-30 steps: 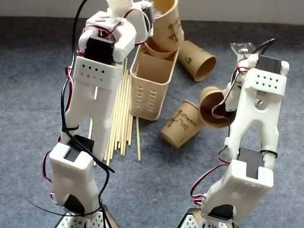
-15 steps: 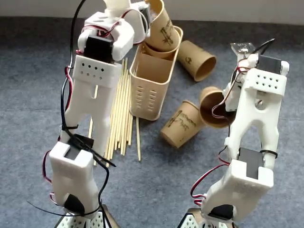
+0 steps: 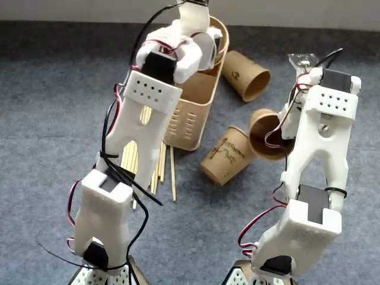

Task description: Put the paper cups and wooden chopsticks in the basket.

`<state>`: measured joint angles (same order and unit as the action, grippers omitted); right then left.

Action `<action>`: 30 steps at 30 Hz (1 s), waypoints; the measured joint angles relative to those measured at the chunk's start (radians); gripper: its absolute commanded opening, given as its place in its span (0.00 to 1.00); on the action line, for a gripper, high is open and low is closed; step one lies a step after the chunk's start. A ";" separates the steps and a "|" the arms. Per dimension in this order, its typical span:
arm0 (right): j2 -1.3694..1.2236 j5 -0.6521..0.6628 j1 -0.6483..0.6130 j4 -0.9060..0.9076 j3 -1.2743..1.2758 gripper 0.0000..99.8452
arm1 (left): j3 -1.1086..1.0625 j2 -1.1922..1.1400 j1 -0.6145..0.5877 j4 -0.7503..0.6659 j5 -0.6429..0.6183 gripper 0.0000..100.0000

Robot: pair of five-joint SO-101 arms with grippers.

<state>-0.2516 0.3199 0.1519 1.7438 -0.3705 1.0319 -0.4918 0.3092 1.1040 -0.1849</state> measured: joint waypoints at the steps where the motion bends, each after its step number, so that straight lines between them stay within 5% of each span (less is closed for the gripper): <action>1: 0.000 0.000 0.000 0.000 -0.002 0.01 | 0.031 0.014 -0.018 0.000 0.002 0.06; 10: -0.002 -0.054 -0.002 0.003 -0.176 0.01 | 0.213 0.117 -0.186 0.103 -0.015 0.06; 21: 0.000 -0.206 -0.109 0.003 -0.500 0.01 | 0.212 -0.005 -0.620 0.637 -0.149 0.06; 30: 0.000 -0.278 -0.107 -0.112 -0.549 0.01 | 0.126 -0.100 -0.721 0.666 -0.112 0.06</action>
<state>-0.2516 0.0422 0.0445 1.6318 -0.9198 1.1577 -0.5915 -0.4120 1.7699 -0.2969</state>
